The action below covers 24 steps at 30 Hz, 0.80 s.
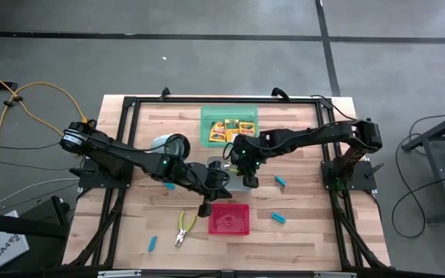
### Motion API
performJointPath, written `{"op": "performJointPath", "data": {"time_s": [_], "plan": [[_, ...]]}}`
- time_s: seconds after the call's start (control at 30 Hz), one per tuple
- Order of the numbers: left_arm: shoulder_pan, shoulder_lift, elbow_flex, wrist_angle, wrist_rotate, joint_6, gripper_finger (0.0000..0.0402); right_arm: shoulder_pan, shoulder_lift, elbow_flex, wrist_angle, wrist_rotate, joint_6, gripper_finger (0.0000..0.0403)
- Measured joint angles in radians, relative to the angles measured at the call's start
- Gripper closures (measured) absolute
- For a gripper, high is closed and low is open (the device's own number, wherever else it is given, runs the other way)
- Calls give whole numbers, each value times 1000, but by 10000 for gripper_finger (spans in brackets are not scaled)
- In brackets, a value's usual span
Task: Pick & Place School Supplies
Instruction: Put the right green hole puncher into the gray bin
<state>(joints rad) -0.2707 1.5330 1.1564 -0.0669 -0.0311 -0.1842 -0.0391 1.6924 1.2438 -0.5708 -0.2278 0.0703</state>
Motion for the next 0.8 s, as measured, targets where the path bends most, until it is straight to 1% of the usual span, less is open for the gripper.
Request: {"op": "performJointPath", "data": {"time_s": [0.17,0.27,0.37,0.63,0.8], "plan": [[0,0,0,0,0,0,401,5,21,1,9,-18,16,366],[0,0,0,0,0,-1,401,7,47,-3,-15,-16,16,366],[0,0,0,-1,0,-4,401,7,75,-1,0,-45,15,366],[0,0,0,-1,0,-5,401,13,147,-1,7,-36,6,366],[0,0,0,-2,0,-7,401,13,166,-1,7,-25,5,366]]}}
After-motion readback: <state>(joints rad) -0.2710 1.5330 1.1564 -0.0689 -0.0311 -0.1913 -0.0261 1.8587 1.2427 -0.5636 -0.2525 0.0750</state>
